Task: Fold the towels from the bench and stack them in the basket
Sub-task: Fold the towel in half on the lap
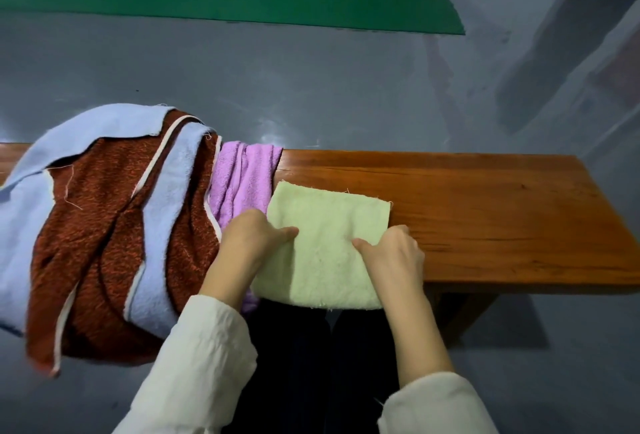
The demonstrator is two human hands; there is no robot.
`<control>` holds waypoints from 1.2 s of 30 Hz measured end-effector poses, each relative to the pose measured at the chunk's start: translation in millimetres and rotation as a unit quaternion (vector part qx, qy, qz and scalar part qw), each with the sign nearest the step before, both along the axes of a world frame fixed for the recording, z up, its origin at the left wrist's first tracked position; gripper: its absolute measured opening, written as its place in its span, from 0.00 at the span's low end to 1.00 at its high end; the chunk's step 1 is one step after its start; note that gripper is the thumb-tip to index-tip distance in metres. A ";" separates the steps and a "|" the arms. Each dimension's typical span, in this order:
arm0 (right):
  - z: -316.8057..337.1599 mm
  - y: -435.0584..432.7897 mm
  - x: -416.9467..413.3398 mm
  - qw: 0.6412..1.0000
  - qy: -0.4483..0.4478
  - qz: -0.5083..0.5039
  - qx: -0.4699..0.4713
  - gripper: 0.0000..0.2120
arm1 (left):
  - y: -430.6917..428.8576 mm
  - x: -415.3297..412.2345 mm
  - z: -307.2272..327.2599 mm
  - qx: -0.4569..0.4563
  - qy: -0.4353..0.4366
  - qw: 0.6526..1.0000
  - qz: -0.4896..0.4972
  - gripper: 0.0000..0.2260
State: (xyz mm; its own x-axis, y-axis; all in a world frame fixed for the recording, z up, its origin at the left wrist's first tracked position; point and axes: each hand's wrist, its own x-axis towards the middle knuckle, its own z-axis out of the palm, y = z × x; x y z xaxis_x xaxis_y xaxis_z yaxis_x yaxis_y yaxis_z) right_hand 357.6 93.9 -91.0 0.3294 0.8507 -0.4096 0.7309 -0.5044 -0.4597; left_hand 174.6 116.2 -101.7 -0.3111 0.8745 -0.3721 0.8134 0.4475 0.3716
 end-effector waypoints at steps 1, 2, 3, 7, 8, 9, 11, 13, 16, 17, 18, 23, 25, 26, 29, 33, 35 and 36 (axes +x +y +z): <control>0.2 1.8 -0.4 1.000 0.009 0.004 -0.008 0.24 | 0.2 1.6 0.8 -0.011 -0.006 1.000 0.001 0.26; -0.4 4.0 -0.1 1.000 0.021 0.012 -0.016 0.20 | -0.4 2.7 2.2 -0.017 -0.012 1.000 0.002 0.26; -0.8 5.6 0.2 0.999 0.036 0.020 -0.019 0.16 | -1.0 3.2 2.9 -0.023 -0.022 0.999 0.003 0.27; -1.8 6.5 5.2 0.995 0.085 0.057 0.019 0.10 | -7.3 6.7 2.3 -0.028 -0.095 0.995 0.001 0.25; -3.7 5.3 5.7 0.990 0.125 0.051 0.038 0.09 | -9.6 7.2 1.0 -0.012 -0.113 0.994 0.002 0.23; -5.4 3.2 6.0 0.980 0.191 0.030 0.052 0.08 | -12.5 7.2 -0.8 0.011 -0.128 0.992 0.005 0.21; -11.0 -1.0 4.7 0.943 0.328 -0.027 0.053 0.06 | -18.5 6.4 -4.9 0.055 -0.149 0.987 0.023 0.18; -20.0 -3.7 2.5 0.920 0.383 -0.067 0.051 0.08 | -23.2 4.1 -9.3 0.075 -0.167 0.982 0.043 0.18; -29.6 -4.9 0.7 0.912 0.392 -0.081 0.087 0.10 | -27.2 0.7 -15.3 0.092 -0.204 0.974 0.042 0.15; -30.5 -5.2 0.3 0.910 0.394 -0.077 0.100 0.10 | -28.2 -0.1 -16.0 0.100 -0.212 0.971 0.042 0.14; -31.8 -5.2 0.3 0.909 0.395 -0.075 0.111 0.08 | -29.1 -0.2 -16.0 0.110 -0.218 0.969 0.042 0.13; -34.4 -11.0 0.7 0.902 0.400 -0.066 0.145 0.05 | -35.5 5.4 -15.4 0.173 -0.246 0.953 0.039 0.08; -33.9 -13.6 3.2 0.898 0.405 -0.070 0.158 0.05 | -37.9 8.6 -13.5 0.186 -0.258 0.947 0.039 0.09; -32.6 -15.1 5.2 0.895 0.410 -0.073 0.163 0.05 | -38.8 10.3 -12.0 0.190 -0.266 0.944 0.037 0.10; -27.2 -20.6 12.7 0.881 0.429 -0.081 0.181 0.05 | -43.2 16.4 -6.9 0.199 -0.275 0.940 0.031 0.10; -17.3 -33.4 27.1 0.871 0.434 -0.090 0.213 0.05 | -52.1 29.8 0.0 0.213 -0.301 0.929 0.016 0.10; -10.8 -41.0 36.7 0.865 0.437 -0.097 0.226 0.06 | -56.2 39.8 5.0 0.217 -0.312 0.925 0.002 0.11; -7.9 -43.4 40.6 0.862 0.441 -0.099 0.229 0.06 | -56.6 43.7 6.7 0.224 -0.314 0.923 -0.004 0.09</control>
